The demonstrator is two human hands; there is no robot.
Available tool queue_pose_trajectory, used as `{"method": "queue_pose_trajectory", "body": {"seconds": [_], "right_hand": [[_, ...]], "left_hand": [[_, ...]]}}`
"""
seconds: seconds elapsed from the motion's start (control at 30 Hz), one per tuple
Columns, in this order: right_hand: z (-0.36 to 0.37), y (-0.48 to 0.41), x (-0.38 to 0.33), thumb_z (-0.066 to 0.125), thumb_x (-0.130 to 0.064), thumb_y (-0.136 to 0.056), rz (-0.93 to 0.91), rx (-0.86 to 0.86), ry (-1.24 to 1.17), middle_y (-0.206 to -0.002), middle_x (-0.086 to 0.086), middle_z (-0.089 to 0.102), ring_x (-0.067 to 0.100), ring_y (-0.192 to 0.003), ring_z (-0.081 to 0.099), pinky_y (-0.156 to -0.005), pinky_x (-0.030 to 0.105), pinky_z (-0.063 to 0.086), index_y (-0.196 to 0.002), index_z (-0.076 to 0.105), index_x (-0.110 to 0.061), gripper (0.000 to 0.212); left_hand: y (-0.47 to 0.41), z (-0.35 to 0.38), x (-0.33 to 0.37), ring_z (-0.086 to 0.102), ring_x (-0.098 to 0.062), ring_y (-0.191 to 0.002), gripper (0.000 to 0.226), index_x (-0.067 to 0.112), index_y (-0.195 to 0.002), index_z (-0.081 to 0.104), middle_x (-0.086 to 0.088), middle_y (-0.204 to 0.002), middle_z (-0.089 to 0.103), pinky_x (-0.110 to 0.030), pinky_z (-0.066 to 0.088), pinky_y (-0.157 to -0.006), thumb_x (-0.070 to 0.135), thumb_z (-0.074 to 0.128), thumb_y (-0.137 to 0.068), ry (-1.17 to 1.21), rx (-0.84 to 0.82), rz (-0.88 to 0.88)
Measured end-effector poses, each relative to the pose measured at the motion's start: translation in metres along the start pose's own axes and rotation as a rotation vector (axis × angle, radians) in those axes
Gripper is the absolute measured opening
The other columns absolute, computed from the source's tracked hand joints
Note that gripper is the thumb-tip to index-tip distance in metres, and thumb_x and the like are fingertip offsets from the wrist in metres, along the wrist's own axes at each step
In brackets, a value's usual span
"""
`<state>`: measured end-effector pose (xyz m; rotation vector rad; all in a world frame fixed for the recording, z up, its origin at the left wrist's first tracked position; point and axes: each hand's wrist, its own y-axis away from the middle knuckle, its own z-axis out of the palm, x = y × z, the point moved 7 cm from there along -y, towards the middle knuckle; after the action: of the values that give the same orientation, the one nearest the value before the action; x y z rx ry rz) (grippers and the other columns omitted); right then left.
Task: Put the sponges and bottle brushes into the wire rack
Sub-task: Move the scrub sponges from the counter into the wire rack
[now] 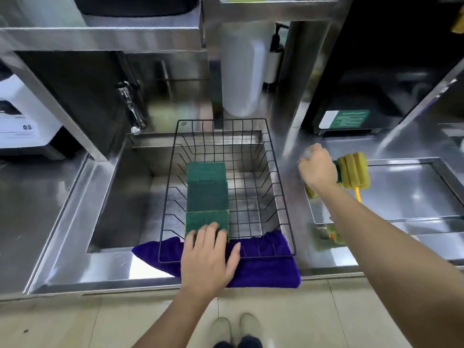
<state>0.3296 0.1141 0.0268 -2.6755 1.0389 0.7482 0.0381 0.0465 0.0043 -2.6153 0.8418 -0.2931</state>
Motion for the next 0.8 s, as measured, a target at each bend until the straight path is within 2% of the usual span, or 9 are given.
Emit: {"method": "queue_pose_trajectory", "body": {"seconds": [0.13,0.23,0.33,0.37,0.43,0.5,0.6,0.7,0.8], "right_hand": [[-0.006,0.004,0.04,0.042,-0.035,-0.093,0.209,-0.004,0.04,-0.121,0.028,0.057,0.046,-0.106,0.056,-0.084,0.048,0.046,-0.127,0.034,-0.002,0.048],[0.002,0.009,0.06,0.037,-0.057,-0.088,0.297,-0.149,0.052,-0.121,0.023,0.058,0.043,-0.1,0.061,-0.084,0.051,0.052,-0.144,0.012,-0.016,0.073],[0.01,0.013,0.072,0.036,-0.069,-0.081,0.347,-0.225,0.032,-0.102,0.014,0.061,0.036,-0.072,0.066,-0.069,0.048,0.058,-0.146,-0.001,-0.029,0.086],[0.014,0.013,0.074,0.036,-0.072,-0.079,0.348,-0.237,0.048,-0.099,0.013,0.061,0.034,-0.069,0.065,-0.069,0.047,0.058,-0.146,-0.004,-0.03,0.088],[0.022,0.008,0.078,0.035,-0.076,-0.076,0.344,-0.24,0.092,-0.115,0.019,0.06,0.039,-0.096,0.062,-0.086,0.047,0.05,-0.146,-0.006,-0.031,0.093],[0.028,0.004,0.083,0.039,-0.078,-0.073,0.381,-0.221,0.118,-0.132,0.027,0.044,0.042,-0.119,0.047,-0.097,0.047,0.041,-0.146,-0.004,-0.032,0.096],[0.034,0.002,0.088,0.05,-0.068,-0.074,0.421,-0.19,0.133,-0.139,0.03,0.022,0.048,-0.118,0.042,-0.099,0.047,0.038,-0.144,0.007,-0.034,0.089],[0.03,-0.007,0.089,0.06,-0.036,-0.076,0.398,-0.147,0.053,-0.136,0.025,0.021,0.048,-0.113,0.039,-0.096,0.047,0.038,-0.129,0.032,-0.034,0.06],[0.023,-0.014,0.1,0.049,-0.015,-0.077,0.447,-0.169,-0.021,-0.134,0.02,0.025,0.044,-0.115,0.035,-0.1,0.046,0.034,-0.115,0.047,-0.031,0.041]], "left_hand": [[-0.005,0.008,0.039,0.063,-0.028,-0.087,0.04,0.008,-0.084,0.066,-0.009,-0.092,0.068,-0.039,0.043,-0.079,0.041,0.044,-0.089,0.051,-0.051,0.121],[-0.007,0.016,0.05,0.061,-0.025,-0.082,0.04,0.01,-0.082,0.065,-0.006,-0.087,0.066,-0.037,0.041,-0.076,0.041,0.042,-0.09,0.036,-0.069,0.183],[-0.005,0.018,0.049,0.059,-0.025,-0.076,0.04,0.01,-0.078,0.064,-0.006,-0.083,0.065,-0.037,0.042,-0.071,0.041,0.043,-0.09,0.011,-0.048,0.188],[-0.005,0.019,0.048,0.059,-0.025,-0.075,0.04,0.01,-0.077,0.064,-0.006,-0.082,0.065,-0.038,0.044,-0.068,0.041,0.043,-0.09,0.007,-0.042,0.187],[-0.005,0.019,0.049,0.059,-0.024,-0.073,0.04,0.01,-0.075,0.063,-0.006,-0.081,0.065,-0.038,0.045,-0.065,0.041,0.043,-0.09,0.006,-0.035,0.186],[-0.006,0.019,0.049,0.059,-0.024,-0.072,0.04,0.011,-0.073,0.063,-0.006,-0.08,0.065,-0.037,0.045,-0.064,0.042,0.044,-0.089,0.008,-0.035,0.187],[-0.005,0.018,0.048,0.058,-0.023,-0.071,0.04,0.012,-0.071,0.063,-0.005,-0.08,0.066,-0.036,0.045,-0.062,0.043,0.045,-0.089,0.004,-0.034,0.194],[-0.006,0.018,0.049,0.057,-0.023,-0.069,0.039,0.013,-0.07,0.062,-0.005,-0.08,0.065,-0.035,0.046,-0.061,0.043,0.045,-0.088,0.003,-0.035,0.19],[-0.006,0.017,0.049,0.056,-0.023,-0.068,0.039,0.013,-0.069,0.061,-0.005,-0.078,0.064,-0.035,0.046,-0.06,0.043,0.045,-0.088,0.0,-0.023,0.191]]}}
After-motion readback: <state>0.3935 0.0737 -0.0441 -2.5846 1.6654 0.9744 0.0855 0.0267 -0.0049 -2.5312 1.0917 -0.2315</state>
